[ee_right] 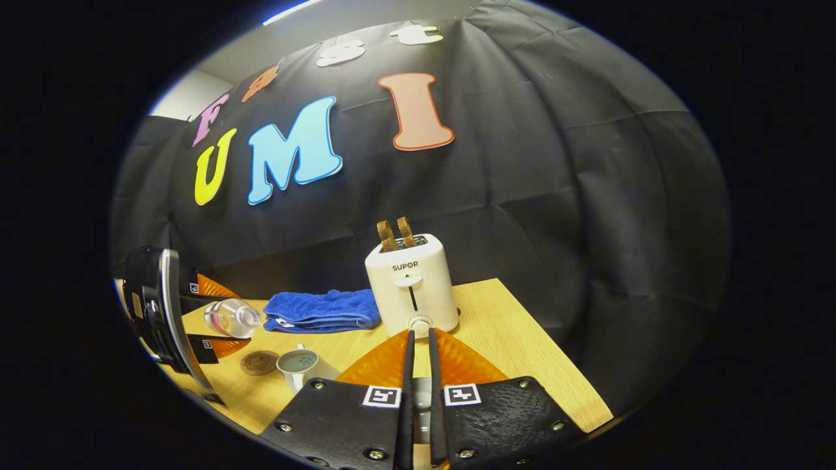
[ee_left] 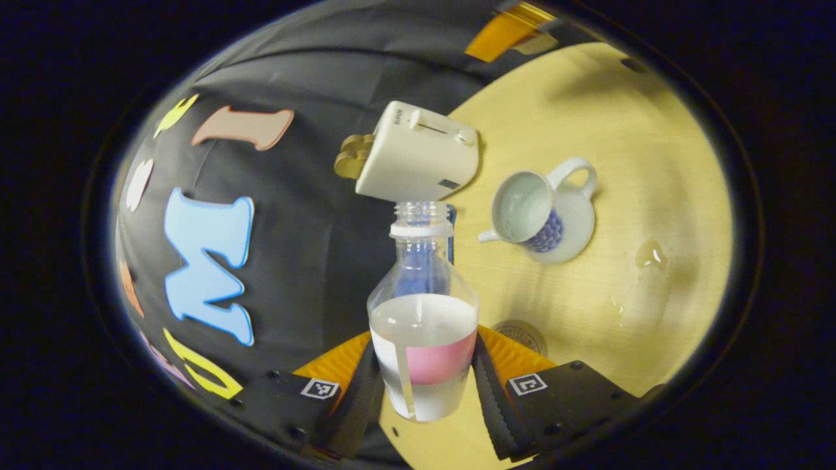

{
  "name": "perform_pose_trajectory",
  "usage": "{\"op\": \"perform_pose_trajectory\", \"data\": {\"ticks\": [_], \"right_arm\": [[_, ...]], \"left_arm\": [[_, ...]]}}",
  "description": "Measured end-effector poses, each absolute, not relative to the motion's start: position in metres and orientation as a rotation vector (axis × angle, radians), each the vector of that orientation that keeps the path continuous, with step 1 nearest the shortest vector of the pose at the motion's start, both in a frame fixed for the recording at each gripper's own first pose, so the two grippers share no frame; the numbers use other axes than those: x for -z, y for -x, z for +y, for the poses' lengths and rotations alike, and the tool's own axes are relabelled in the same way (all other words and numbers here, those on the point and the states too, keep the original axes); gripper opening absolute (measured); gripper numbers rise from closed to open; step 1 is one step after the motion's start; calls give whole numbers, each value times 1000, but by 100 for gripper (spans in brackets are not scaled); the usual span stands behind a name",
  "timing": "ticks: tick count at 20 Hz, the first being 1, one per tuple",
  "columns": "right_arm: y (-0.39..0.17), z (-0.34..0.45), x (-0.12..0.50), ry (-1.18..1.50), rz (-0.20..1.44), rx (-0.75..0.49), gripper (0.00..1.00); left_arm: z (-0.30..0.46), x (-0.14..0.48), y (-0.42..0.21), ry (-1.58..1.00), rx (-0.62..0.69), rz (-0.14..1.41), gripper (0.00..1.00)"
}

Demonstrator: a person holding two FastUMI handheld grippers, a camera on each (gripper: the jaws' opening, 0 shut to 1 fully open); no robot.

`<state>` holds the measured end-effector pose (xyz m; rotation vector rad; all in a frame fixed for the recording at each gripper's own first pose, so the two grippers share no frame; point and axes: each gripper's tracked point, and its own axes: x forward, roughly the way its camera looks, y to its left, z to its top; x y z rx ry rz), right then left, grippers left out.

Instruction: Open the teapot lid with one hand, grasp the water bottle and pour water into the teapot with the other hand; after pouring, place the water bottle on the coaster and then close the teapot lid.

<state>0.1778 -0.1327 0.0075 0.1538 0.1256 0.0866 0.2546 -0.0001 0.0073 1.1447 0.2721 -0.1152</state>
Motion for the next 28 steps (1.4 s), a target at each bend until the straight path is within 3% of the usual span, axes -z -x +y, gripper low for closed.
{"op": "perform_pose_trajectory", "data": {"ticks": [9,15,28], "right_arm": [[-179,-129,-1,-154,146,-99,10],[-181,-126,3,-146,152,-104,10],[-178,-90,11,-83,183,-188,10]], "left_arm": [[-59,27,-260,-287,63,148,85],[-55,27,-266,-84,51,76,85],[-46,40,-274,55,33,40,88]]}}
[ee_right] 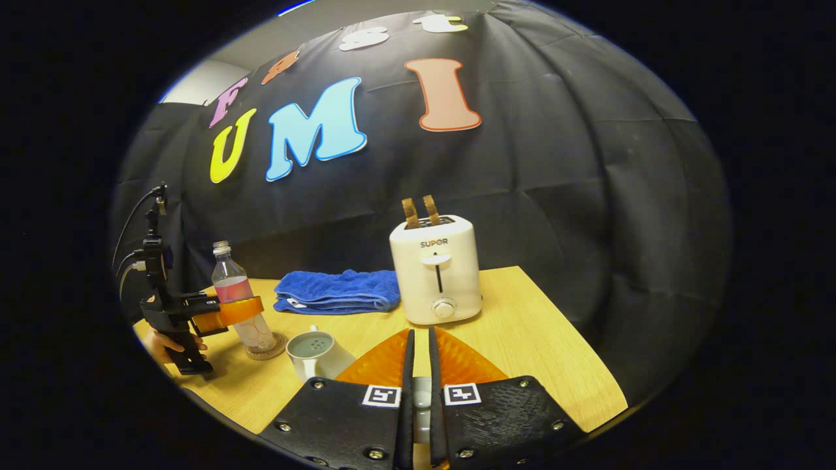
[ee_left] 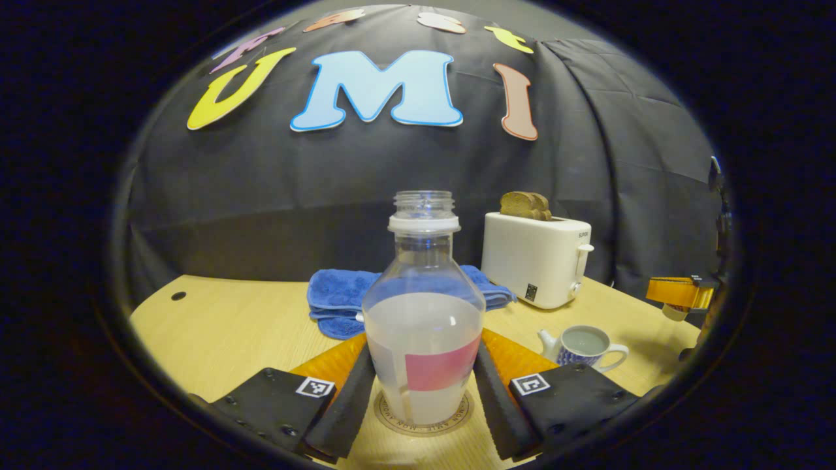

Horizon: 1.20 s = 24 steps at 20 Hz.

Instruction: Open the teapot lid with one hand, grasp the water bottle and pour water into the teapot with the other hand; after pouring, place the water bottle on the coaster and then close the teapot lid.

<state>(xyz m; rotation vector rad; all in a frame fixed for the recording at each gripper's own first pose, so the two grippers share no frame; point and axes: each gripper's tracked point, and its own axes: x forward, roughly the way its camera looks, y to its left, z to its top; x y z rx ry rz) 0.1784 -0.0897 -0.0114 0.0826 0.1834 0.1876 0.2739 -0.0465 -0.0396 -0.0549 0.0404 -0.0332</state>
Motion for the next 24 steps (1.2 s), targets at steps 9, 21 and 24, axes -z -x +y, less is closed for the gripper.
{"op": "perform_pose_trajectory", "data": {"ticks": [9,21,24], "right_arm": [[-200,-15,-19,-81,174,-318,10],[-225,27,-11,-134,227,-335,10],[-223,26,-13,-125,218,-337,10]], "left_arm": [[-27,43,-253,82,31,48,100],[-34,21,-250,-40,65,-13,100],[-37,18,-258,-23,81,-19,97]]}}
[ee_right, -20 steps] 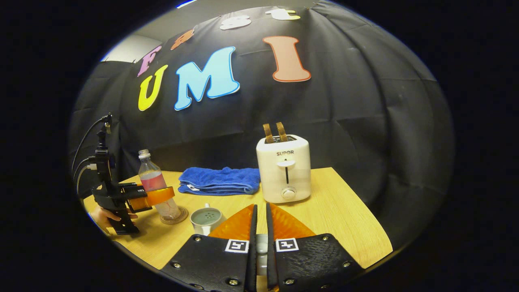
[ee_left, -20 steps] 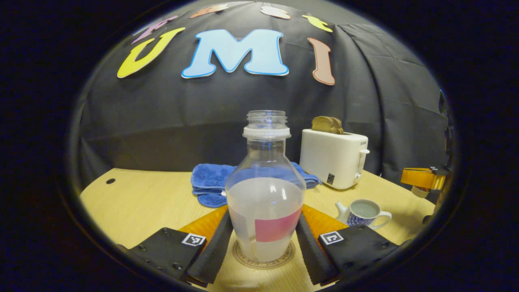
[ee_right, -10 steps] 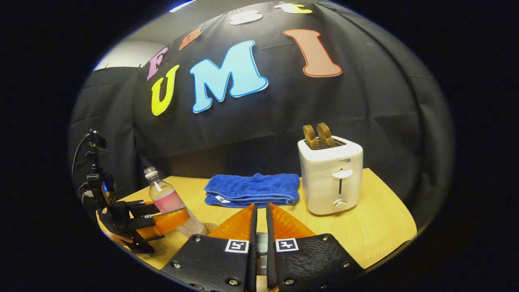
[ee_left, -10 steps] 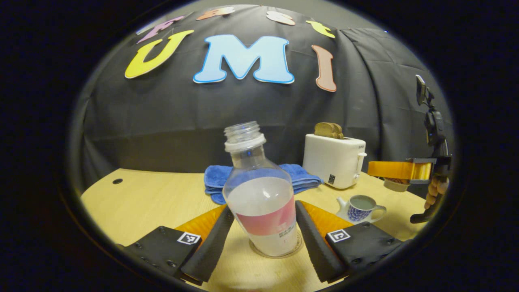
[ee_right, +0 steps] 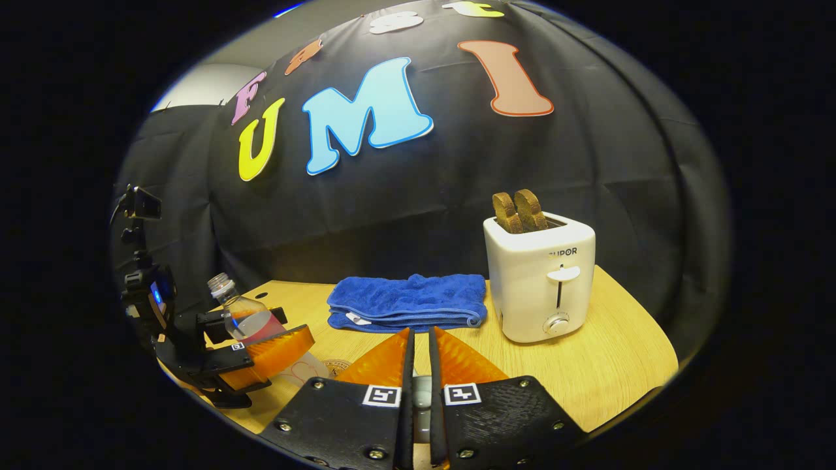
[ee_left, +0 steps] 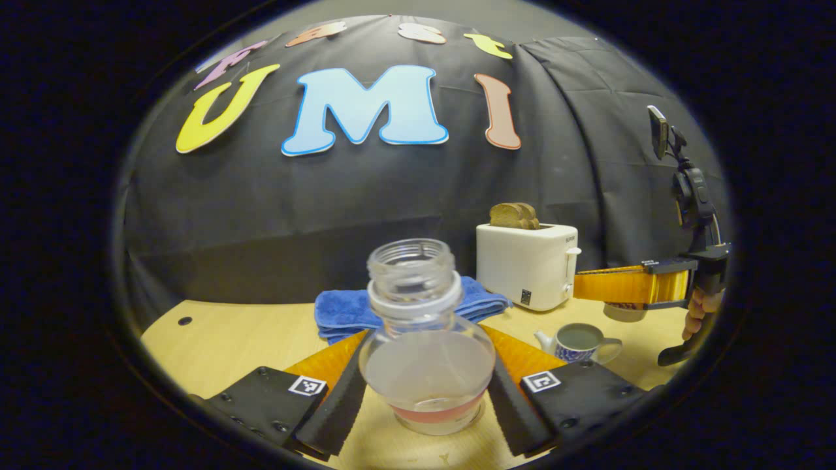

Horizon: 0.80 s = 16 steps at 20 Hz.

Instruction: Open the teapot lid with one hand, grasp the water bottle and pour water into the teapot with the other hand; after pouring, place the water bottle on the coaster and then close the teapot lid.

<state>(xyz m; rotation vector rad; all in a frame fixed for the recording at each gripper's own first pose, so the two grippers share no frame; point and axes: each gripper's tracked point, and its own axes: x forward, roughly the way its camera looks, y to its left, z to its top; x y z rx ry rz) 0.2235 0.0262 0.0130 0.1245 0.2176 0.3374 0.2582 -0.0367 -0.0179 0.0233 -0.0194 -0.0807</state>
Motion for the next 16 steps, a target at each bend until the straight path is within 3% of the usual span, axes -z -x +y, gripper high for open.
{"op": "perform_pose_trajectory", "data": {"ticks": [6,16], "right_arm": [[-225,23,-18,-136,198,-339,10],[-229,23,-15,-135,201,-342,10]], "left_arm": [[-41,14,-273,-43,92,-37,89],[-50,15,-289,-57,112,-29,94]]}}
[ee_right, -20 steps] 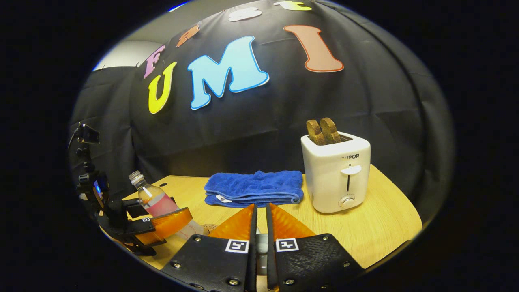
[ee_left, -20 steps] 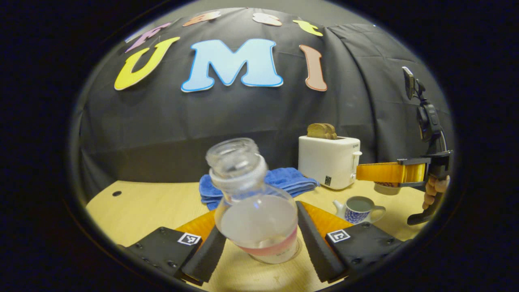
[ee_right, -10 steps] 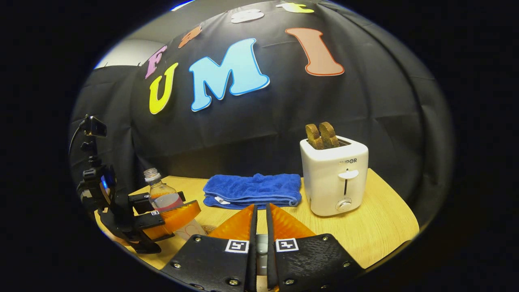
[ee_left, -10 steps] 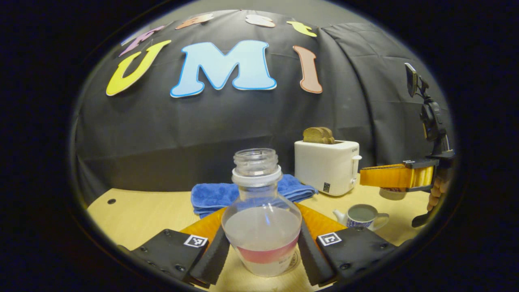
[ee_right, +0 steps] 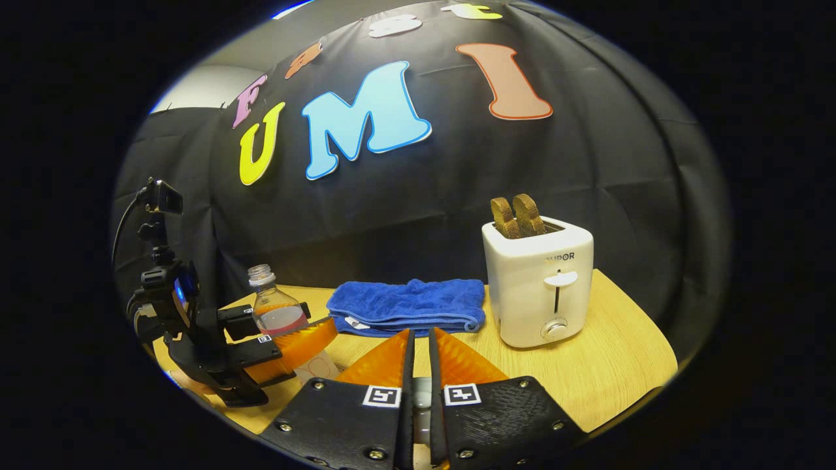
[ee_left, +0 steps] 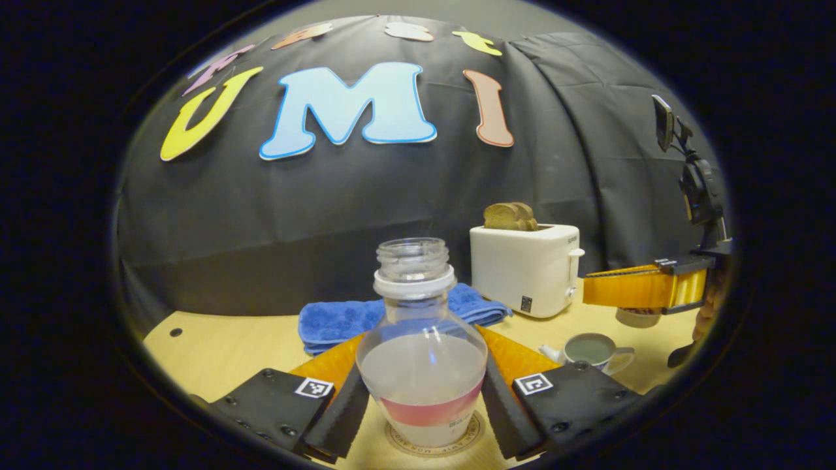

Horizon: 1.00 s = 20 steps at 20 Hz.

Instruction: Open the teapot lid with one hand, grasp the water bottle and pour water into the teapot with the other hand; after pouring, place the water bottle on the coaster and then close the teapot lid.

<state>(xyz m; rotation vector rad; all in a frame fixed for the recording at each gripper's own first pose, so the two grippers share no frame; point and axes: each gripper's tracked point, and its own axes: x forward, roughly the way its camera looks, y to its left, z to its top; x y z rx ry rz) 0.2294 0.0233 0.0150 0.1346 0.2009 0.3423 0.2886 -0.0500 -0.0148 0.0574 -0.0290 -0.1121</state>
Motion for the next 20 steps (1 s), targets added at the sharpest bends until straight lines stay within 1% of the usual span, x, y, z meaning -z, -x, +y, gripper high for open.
{"op": "perform_pose_trajectory", "data": {"ticks": [3,4,11,14,20], "right_arm": [[-232,27,-15,-125,202,-346,10],[-233,28,-15,-121,204,-348,10],[-243,38,-8,-118,227,-358,10],[-246,42,0,-123,238,-370,10],[-251,49,14,-155,248,-391,10]], "left_arm": [[-47,18,-286,-29,111,-20,97],[-46,21,-285,-19,111,-13,100],[-37,33,-267,60,104,26,100],[-38,39,-255,50,103,31,100],[-48,34,-213,70,121,7,100]]}}
